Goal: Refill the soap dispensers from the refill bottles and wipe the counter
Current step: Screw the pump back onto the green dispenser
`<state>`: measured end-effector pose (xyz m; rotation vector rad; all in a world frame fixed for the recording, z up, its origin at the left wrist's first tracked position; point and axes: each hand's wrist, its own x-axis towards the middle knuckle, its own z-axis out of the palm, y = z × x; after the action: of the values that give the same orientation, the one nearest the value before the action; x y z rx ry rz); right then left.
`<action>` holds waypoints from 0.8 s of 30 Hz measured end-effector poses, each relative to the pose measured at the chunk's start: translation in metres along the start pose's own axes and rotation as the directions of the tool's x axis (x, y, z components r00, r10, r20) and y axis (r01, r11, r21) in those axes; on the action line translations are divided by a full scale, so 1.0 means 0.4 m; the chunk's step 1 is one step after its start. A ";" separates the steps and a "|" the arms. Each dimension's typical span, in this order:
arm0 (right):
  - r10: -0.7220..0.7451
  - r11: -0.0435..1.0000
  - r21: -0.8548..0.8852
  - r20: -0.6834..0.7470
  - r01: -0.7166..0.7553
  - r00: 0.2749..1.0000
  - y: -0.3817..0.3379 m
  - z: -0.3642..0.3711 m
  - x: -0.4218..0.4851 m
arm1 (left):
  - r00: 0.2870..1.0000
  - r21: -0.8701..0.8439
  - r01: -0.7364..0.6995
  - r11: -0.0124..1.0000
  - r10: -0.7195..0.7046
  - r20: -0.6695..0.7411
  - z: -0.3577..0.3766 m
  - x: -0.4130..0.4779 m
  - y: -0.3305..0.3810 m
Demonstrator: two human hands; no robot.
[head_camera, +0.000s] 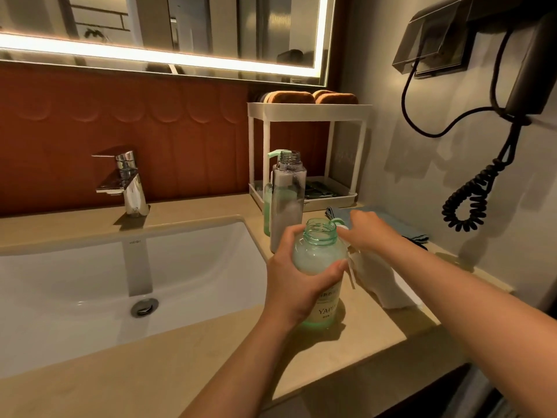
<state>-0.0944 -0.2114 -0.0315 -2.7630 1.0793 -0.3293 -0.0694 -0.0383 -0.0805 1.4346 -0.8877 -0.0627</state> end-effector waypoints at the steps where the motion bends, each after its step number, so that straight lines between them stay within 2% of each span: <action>1: 0.013 1.000 -0.005 0.008 -0.012 1.000 -0.006 0.006 0.012 | 1.000 -0.006 -0.006 1.000 0.006 -0.001 0.001 0.001 -0.004; 6: 0.098 0.995 -0.036 0.041 -0.097 0.994 -0.026 0.033 0.044 | 1.000 -0.006 -0.031 1.000 0.031 -0.002 0.004 0.006 -0.019; 10: 0.114 0.991 -0.082 0.066 -0.109 0.991 -0.031 0.049 0.060 | 0.999 -0.015 -0.040 0.999 0.040 0.004 0.007 0.012 -0.026; 16: 0.116 0.993 -0.004 0.073 -0.116 0.991 -0.038 0.051 0.074 | 0.999 -0.021 -0.046 0.999 0.046 0.021 0.005 0.012 -0.020; 18: 0.146 0.982 0.112 0.052 -0.151 0.988 -0.037 0.042 0.077 | 0.999 -0.021 -0.046 0.999 0.046 0.022 0.005 0.010 -0.020; 20: 0.197 0.920 0.331 0.065 -0.207 0.978 -0.028 0.032 0.081 | 0.999 -0.010 -0.044 0.999 0.044 0.019 0.004 0.010 -0.020; 22: 0.244 0.782 0.571 0.088 -0.250 0.966 -0.015 0.024 0.078 | 0.999 -0.006 -0.040 0.999 0.040 0.014 0.003 0.010 -0.020; 24: 0.302 0.586 0.761 0.112 -0.277 0.947 -0.001 0.016 0.067 | 0.999 -0.010 -0.033 0.999 0.033 0.013 0.002 0.010 -0.019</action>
<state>-0.0732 -0.2291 -0.0337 -1.7813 1.0406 -0.6153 -0.0635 -0.0425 -0.0852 1.4113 -0.9206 -0.0519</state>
